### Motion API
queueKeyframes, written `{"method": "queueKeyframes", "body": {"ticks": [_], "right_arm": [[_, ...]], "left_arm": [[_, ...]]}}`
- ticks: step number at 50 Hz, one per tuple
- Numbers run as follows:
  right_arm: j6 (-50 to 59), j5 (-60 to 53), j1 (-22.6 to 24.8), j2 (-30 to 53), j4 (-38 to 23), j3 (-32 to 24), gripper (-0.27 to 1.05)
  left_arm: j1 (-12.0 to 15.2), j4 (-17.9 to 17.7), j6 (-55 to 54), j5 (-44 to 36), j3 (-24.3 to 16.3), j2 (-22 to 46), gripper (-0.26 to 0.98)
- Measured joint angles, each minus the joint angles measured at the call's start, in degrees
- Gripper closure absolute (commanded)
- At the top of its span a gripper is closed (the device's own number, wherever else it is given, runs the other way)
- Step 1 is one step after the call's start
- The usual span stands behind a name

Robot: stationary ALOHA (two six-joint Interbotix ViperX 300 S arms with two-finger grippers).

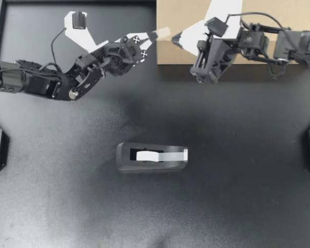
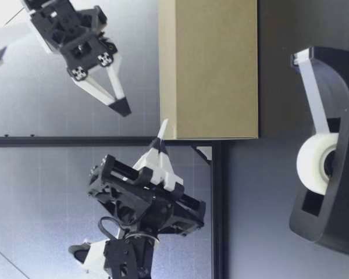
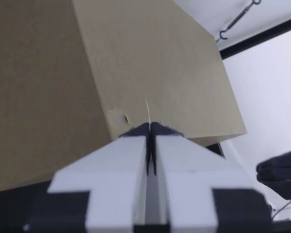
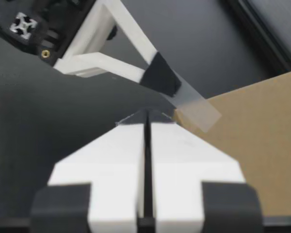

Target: Cut a small piece of tape from the tape dispenser then place it on the cardboard box's edge.

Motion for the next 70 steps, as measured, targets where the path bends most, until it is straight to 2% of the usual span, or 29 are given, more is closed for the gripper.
{"method": "queueKeyframes", "body": {"ticks": [23,70], "right_arm": [[-0.09,-0.35,-1.67,6.15,0.0,-3.34,0.88],[-1.76,2.72,-3.69,15.56,0.0,-10.37,0.88]], "left_arm": [[0.88,0.0,-2.72,0.0,-0.09,2.9,0.83],[0.88,0.0,-2.99,0.62,0.0,2.9,0.82]]}}
